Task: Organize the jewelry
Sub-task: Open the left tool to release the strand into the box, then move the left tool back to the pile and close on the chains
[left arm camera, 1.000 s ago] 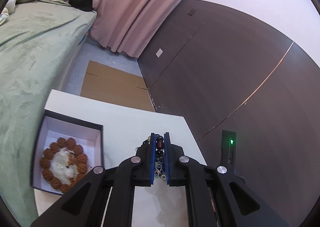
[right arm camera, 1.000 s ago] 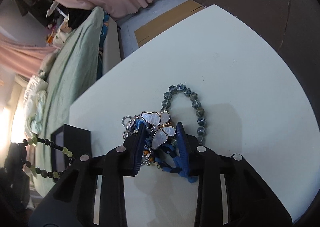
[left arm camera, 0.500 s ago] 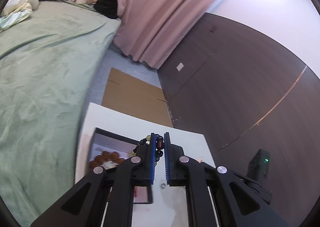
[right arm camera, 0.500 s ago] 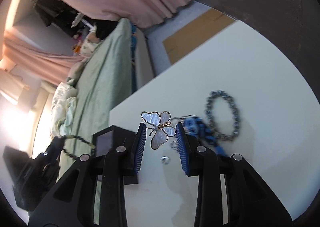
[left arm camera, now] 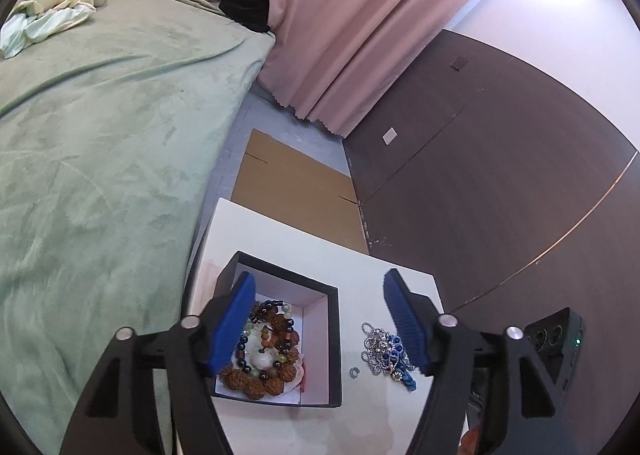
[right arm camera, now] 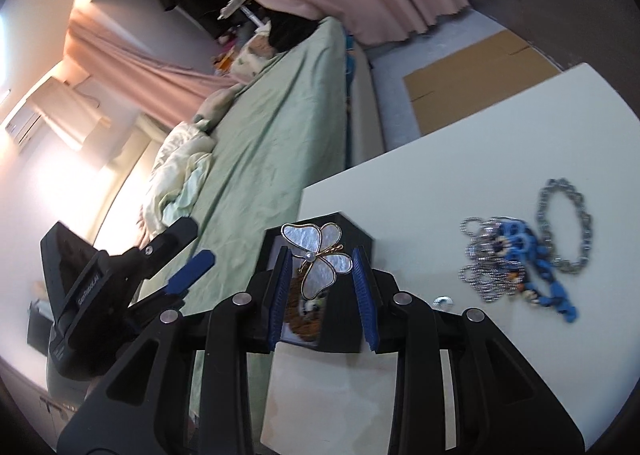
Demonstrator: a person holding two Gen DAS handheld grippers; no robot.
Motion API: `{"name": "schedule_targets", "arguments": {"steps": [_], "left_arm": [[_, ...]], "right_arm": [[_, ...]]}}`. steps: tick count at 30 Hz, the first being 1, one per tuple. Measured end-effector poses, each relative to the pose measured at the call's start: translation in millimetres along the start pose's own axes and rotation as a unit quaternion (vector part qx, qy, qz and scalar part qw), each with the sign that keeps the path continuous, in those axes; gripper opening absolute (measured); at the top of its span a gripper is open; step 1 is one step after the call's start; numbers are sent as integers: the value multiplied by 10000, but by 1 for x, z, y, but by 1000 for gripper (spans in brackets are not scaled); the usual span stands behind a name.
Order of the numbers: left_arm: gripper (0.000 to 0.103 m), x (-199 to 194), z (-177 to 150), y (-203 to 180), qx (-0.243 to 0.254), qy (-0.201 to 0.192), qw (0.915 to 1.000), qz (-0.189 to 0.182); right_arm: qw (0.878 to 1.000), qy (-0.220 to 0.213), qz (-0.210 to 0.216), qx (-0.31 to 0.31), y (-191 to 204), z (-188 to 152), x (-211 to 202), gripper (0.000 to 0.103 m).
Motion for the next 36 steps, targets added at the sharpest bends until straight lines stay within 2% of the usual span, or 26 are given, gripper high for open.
{"name": "schedule_targets", "arguments": {"steps": [3,11,12,14,16,19,26,32,36], "left_arm": [[79,-2,2,4,-60,-32,10000,36],[94,-6,4,11,-172,-66,9998,125],[94,-6,4,12,-188,-60,9997,138],[94,-5,5,14,-232,-37,9996,158],[94,-5,5,15,-257,-21,9995,194],[94,-1,5,15,-276,42,9993,257],[94,9,0,5,-131,229,9995,192],[94,18,-7,-14,187,313,9993,113],[94,31,-15,-26,329,581,9977,82]], "right_arm": [[9999,70,66,-50,8,-3,9,31],[9991,218,372,61,19,-6,31,32],[9989,232,401,69,19,-6,33,33],[9986,302,424,96,20,-6,38,45],[9986,277,417,152,18,-5,38,65],[9990,211,351,205,14,-2,32,73],[9993,-68,-48,375,-10,5,-3,82],[9979,-277,-329,491,-32,13,-34,83],[9973,-288,-445,516,-42,13,-46,83]]}}
Point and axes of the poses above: each gripper's, at about its wrist camera, not at the fingertips, and x roughly the way its jaws point, y to its left, z to its top, the point moved 1 cm from there along x, roughly the way its jaws point, and after that the axes turned 2 degrees about x, right-handed, at the moved point
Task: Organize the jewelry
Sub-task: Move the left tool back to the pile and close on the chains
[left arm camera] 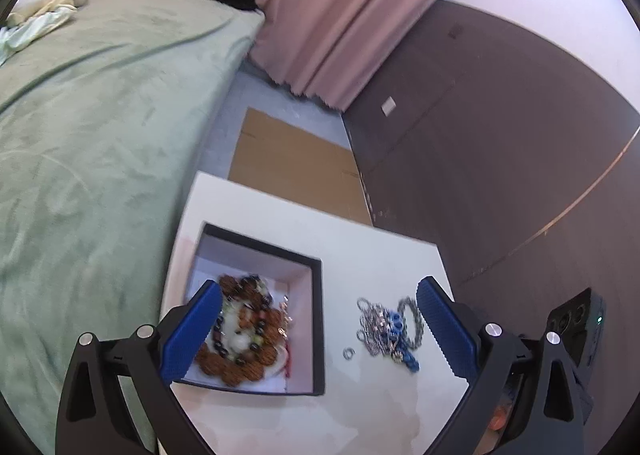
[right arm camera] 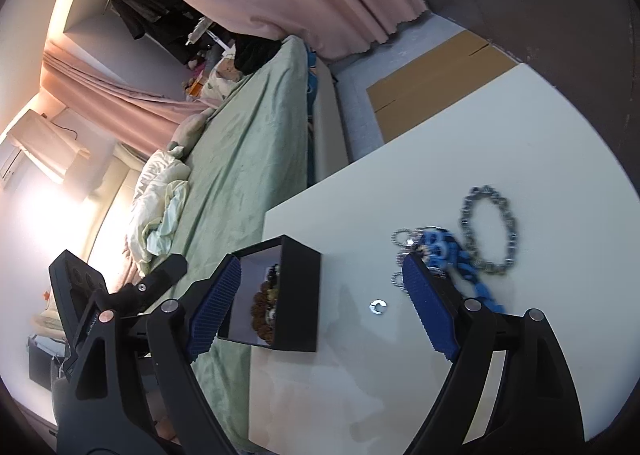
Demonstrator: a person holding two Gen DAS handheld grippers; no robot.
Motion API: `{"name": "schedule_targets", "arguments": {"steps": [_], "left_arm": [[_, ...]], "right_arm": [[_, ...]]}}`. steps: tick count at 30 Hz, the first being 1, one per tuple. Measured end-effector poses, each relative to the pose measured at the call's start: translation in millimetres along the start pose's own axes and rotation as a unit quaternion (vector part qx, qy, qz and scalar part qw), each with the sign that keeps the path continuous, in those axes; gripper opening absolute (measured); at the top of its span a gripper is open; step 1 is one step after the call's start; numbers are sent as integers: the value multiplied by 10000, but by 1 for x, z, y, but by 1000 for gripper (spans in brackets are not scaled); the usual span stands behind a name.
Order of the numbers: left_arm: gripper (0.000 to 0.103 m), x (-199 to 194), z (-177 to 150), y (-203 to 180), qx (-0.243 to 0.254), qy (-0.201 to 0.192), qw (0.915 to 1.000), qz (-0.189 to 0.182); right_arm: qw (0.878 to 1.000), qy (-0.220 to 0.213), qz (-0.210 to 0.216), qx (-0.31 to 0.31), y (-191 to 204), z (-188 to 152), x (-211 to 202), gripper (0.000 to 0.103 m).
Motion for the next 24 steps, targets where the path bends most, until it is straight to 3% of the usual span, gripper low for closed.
{"name": "schedule_targets", "arguments": {"steps": [7,14,24], "left_arm": [[94,19,-12,-20,203,250,9994,-128],[93,27,-21,-44,484,118,9979,-404],[59,56,-32,-71,672,466,9945,-650]], "right_arm": [[9996,-10,-257,107,-17,-1,-17,83],[9978,-87,-472,450,-45,3,-35,83],[9921,-18,-633,1087,-78,8,-47,83]]}}
Point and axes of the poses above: each gripper's, at about its wrist camera, not at the fingertips, and x roughly the way its jaws point, y to its left, z to its top, the point moved 1 cm from there along x, roughly the way its jaws point, and after that the axes turned 2 degrees about x, right-handed, at the moved point
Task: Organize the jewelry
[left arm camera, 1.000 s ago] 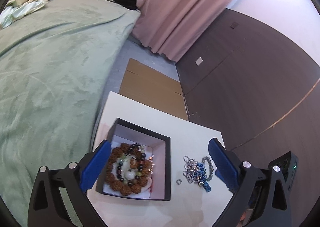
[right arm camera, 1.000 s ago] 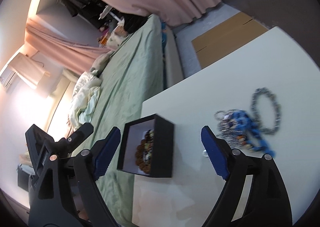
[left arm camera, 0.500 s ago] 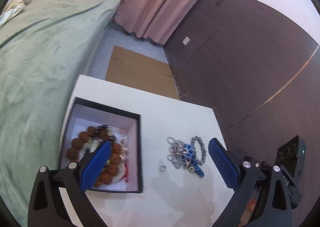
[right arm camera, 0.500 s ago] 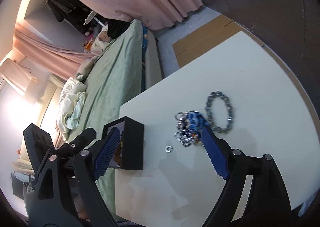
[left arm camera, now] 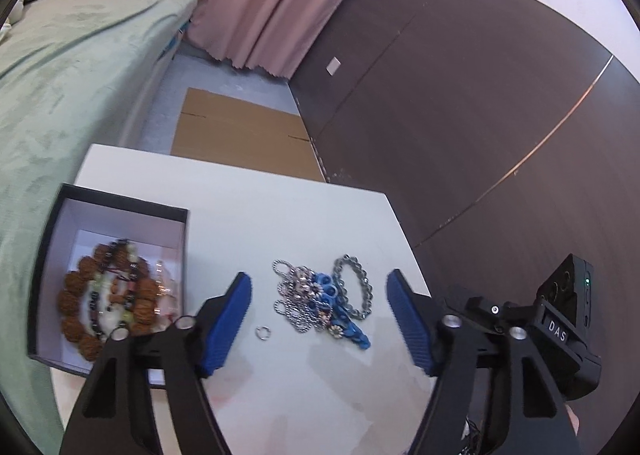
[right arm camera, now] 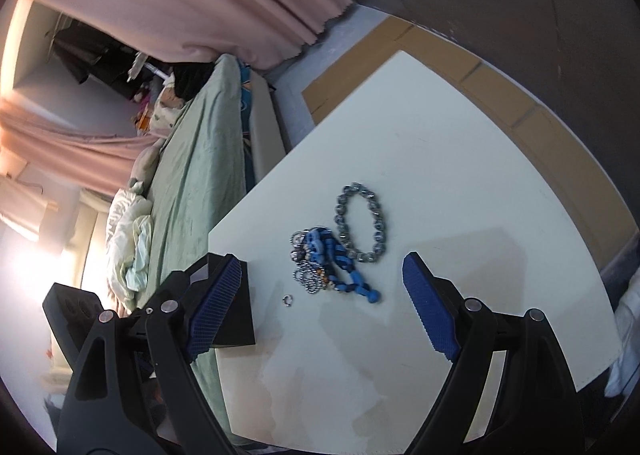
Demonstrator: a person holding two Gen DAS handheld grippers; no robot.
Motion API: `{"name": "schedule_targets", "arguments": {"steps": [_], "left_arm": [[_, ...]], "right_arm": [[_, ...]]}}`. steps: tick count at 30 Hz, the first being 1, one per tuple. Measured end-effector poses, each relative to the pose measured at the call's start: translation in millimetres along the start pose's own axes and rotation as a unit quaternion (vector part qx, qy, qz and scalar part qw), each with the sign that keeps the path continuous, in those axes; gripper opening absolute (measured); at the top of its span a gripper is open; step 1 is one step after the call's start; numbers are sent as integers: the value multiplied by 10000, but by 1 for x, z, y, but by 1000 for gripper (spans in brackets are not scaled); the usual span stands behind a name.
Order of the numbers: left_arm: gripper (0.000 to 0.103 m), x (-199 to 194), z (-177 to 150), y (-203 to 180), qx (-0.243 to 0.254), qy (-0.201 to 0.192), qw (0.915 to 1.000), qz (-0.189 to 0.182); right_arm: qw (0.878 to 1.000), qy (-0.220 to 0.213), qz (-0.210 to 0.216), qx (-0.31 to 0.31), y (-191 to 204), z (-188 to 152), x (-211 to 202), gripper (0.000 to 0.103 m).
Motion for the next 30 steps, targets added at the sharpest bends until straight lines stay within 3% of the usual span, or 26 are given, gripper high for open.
{"name": "schedule_targets", "arguments": {"steps": [3,17,23,28,30], "left_arm": [[50,12,-2,-5,21,111,9999,1],[36,73,-15,-6,34,605,9980,173],[36,91,-21,-1,25,780,9966,253],[30,97,-24,5,-30,811,9961,343],[22,97,-24,6,-35,826,9961,323]], "right_arm": [[9998,56,34,178,-5,0,1,83],[9992,115,-84,374,-13,5,7,83],[9984,156,-212,502,-19,7,14,83],[9983,184,-274,474,-19,8,18,83],[9983,200,-300,467,-19,8,20,83]]}}
Point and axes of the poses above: each gripper's, at about its wrist camera, not at the fingertips, and x roughly the way its jaws point, y to its left, z to its top, the point moved 1 cm from there along x, roughly the way its jaws point, and after that the axes turned 2 degrees about x, right-handed, at the moved point
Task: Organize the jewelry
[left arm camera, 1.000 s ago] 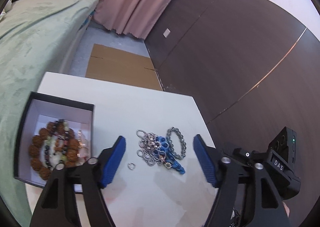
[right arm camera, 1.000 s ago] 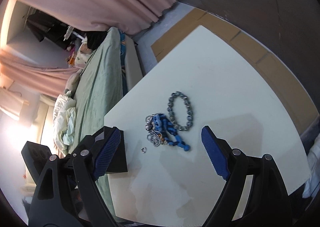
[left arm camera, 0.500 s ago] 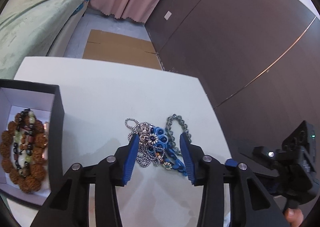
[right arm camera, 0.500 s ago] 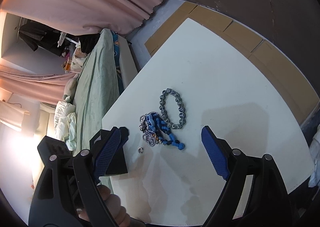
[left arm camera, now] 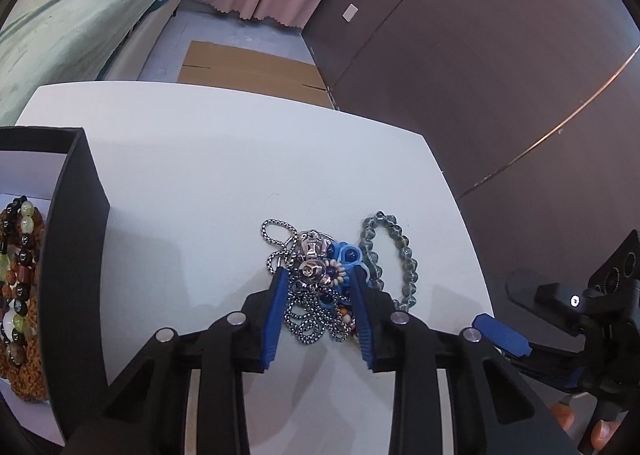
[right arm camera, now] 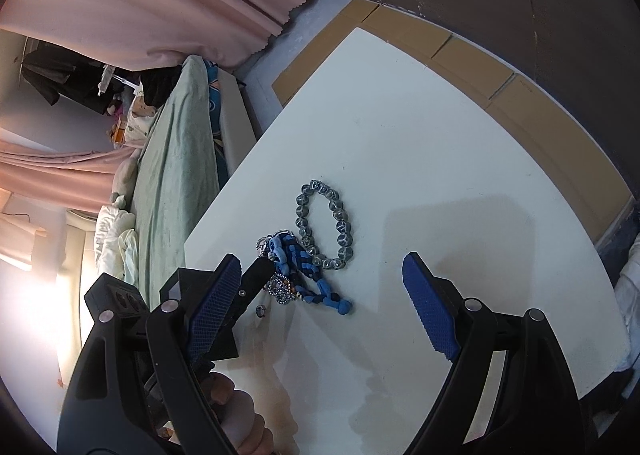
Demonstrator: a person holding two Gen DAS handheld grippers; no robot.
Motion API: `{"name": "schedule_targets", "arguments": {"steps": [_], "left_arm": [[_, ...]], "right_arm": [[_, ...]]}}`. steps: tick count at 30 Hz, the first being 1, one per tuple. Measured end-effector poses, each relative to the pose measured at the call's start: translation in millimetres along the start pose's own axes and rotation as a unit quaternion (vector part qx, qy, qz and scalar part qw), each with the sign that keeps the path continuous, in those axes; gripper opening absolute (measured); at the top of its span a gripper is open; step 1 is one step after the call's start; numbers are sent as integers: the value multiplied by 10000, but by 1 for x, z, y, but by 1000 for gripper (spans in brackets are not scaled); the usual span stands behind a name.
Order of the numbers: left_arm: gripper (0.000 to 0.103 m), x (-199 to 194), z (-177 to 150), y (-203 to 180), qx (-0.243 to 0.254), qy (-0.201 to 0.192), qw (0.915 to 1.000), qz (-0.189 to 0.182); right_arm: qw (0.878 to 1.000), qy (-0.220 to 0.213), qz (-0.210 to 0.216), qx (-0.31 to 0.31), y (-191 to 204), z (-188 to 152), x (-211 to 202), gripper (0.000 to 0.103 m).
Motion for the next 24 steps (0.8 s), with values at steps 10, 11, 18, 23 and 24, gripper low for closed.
{"name": "schedule_targets", "arguments": {"steps": [10,11,18,23,24], "left_arm": [[6,-14,1,-4,100,-75,9999,-112],[6,-19,2,-4,104,-122,9998,-154],[4,-47,8,-3,5,-381,9989,-287],[3,-70,11,-4,18,-605,9974,-398],[3,-74,11,-4,25,-637,9971,-419]], "right_arm": [[9997,39,-212,-144,4,0,13,79],[9996,36,-237,-155,4,1,14,78],[9983,-23,-511,-283,6,5,25,56],[9963,33,-737,-443,10,4,41,48],[9956,26,-794,-488,11,3,44,47]]}}
Point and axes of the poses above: each gripper's, at about its wrist camera, not at the fingertips, and x roughly the way its jaws point, y to its left, z to its top, the point moved 1 cm from there along x, roughly the way its jaws point, and after that the axes turned 2 degrees about x, right-handed, at the moved point
